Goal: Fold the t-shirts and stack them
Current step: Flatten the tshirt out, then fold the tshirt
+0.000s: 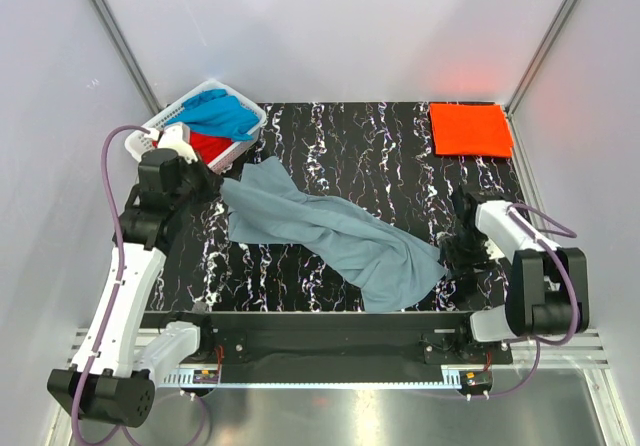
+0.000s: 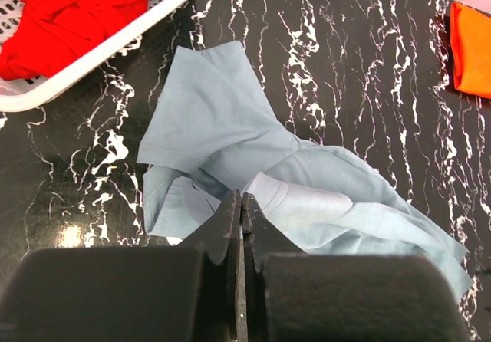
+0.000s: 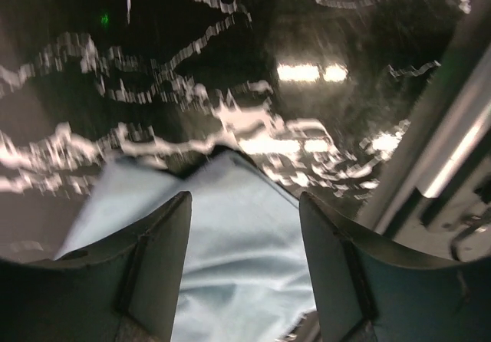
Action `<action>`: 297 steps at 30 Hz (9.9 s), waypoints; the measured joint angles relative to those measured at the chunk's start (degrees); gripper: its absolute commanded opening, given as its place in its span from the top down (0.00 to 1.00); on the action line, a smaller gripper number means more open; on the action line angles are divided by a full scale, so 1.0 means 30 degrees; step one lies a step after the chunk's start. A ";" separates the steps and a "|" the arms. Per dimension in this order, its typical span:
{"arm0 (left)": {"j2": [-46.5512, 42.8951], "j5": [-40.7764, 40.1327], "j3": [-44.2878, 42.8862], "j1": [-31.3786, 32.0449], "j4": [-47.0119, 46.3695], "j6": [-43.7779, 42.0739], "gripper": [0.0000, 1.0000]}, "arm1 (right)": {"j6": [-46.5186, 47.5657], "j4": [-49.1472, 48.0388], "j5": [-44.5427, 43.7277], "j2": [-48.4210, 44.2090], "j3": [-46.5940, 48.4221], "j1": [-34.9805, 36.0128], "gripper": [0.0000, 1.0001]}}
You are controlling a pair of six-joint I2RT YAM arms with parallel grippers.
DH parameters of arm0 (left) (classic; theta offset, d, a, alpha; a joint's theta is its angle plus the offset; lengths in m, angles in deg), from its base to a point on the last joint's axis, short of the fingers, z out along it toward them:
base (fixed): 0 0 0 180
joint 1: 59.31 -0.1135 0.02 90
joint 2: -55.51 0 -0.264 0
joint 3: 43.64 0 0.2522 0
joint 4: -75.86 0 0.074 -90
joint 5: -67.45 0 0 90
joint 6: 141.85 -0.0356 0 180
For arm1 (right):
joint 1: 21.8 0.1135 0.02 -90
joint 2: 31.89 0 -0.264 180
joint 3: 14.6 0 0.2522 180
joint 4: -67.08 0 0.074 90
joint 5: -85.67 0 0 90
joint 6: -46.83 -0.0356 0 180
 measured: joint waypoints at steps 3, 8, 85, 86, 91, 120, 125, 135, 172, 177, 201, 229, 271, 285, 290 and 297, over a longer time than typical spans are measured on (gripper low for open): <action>-0.0022 0.0255 0.0138 0.0000 -0.0015 0.0000 1.00 | -0.0226 -0.0838 0.0233 0.1020 -0.0095 -0.0947 0.34; -0.0044 0.0568 0.0401 0.0000 -0.0153 0.0000 1.00 | -0.0525 -0.1843 0.0685 0.2025 -0.0204 -0.1792 0.34; -0.2368 0.3410 -1.5606 0.0000 -0.6302 0.0532 1.00 | 1.8797 -0.3614 0.0561 -1.0346 2.2170 -0.2025 1.00; -0.1982 0.3235 -1.5038 0.0000 -0.6477 0.0204 1.00 | 1.8928 -0.3854 0.0692 -0.9573 2.1434 -0.2025 1.00; 0.2390 0.2441 -1.5059 0.0000 -0.6717 -0.1056 1.00 | 1.9227 -0.5246 0.2047 -0.5501 2.0057 -0.2025 1.00; -0.2878 0.2412 -1.5460 0.0000 -0.8947 0.0233 1.00 | 1.9263 -0.2266 0.2798 -0.8116 2.7955 -0.2004 1.00; -0.3432 0.2492 -1.7223 -0.0036 -0.8874 0.0546 1.00 | 1.8804 -0.1515 0.2149 -0.9122 3.0345 -0.2004 1.00; 0.2754 0.2229 -2.1260 -0.0036 -0.9646 -0.0889 1.00 | 1.8841 -0.3155 0.0940 -0.7111 2.8960 -0.1982 1.00; 1.8892 0.2958 -0.8043 0.0991 -1.6262 -0.5931 1.00 | 1.9883 -2.2367 0.6586 1.2502 1.4673 -0.3024 1.00; 1.7762 0.2557 -0.7380 0.1071 -1.5205 -0.6266 1.00 | 1.9934 -2.2221 0.7614 1.3959 1.7048 -0.3701 1.00; 1.3901 0.2076 -0.4896 0.1588 -1.2029 -0.7832 1.00 | 1.9810 -2.2578 1.1147 1.7354 1.9970 -0.4131 1.00; 0.8888 0.1610 -0.0525 0.3366 -0.0940 -0.4342 1.00 | 2.1682 -1.6684 0.8546 1.5788 1.7850 -0.5187 1.00; 0.5661 0.2484 0.2171 0.4452 0.0816 -0.2011 0.52 | 2.0181 -1.0520 0.5005 1.2939 1.6014 -0.5581 0.60; 0.9806 0.2433 0.2477 0.4422 -0.3483 0.1180 0.53 | 1.7005 -0.6309 0.3483 1.0455 1.2327 -0.6696 0.53; 1.0659 0.1508 0.3344 0.4422 -0.4218 0.3067 0.53 | 1.4542 -0.5508 0.3293 0.7570 0.8692 -0.8131 0.49; 1.0389 -0.1435 0.5931 0.4386 -0.5013 0.5450 0.49 | 1.1883 -0.3483 0.2331 0.6499 0.6258 -0.8327 0.50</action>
